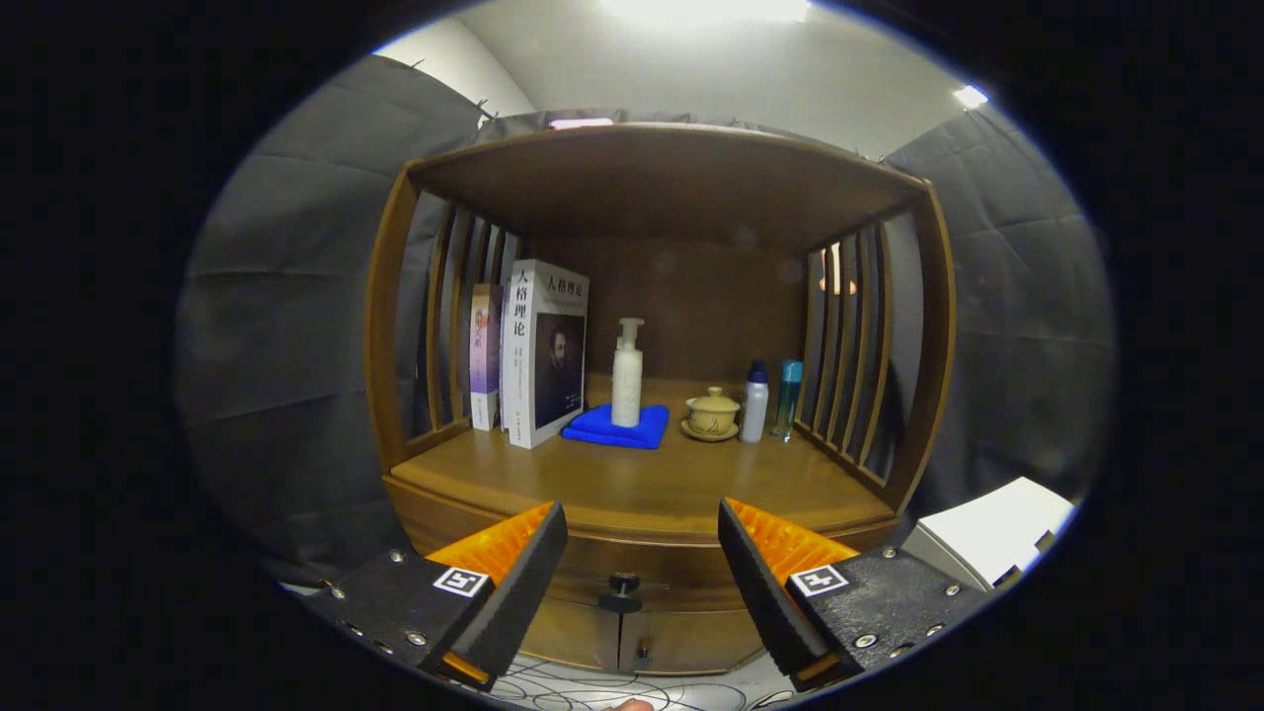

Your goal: Pull open the drawer, take out the items inside it, and place them on the countertop above the cabinet.

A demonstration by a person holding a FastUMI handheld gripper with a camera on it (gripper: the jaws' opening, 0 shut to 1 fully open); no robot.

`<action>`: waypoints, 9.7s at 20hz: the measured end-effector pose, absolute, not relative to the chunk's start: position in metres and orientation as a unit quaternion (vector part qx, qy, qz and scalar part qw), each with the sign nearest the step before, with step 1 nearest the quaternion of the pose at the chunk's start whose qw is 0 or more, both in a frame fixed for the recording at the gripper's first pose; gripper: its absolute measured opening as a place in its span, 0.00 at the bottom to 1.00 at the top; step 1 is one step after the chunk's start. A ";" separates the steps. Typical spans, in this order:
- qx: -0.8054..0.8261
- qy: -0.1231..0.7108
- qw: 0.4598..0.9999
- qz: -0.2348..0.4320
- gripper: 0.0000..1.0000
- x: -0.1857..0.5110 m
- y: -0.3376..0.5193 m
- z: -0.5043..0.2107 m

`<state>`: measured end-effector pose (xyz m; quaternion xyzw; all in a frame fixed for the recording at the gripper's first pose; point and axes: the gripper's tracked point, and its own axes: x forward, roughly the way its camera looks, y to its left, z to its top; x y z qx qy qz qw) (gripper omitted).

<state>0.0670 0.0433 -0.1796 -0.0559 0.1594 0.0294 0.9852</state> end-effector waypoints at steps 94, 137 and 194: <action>0.014 0.175 0.981 0.083 0.96 -0.100 0.076 -0.209; -0.044 0.635 0.766 -0.086 0.84 0.018 0.004 -0.374; -0.065 0.356 0.932 -0.018 0.40 0.231 0.031 -0.246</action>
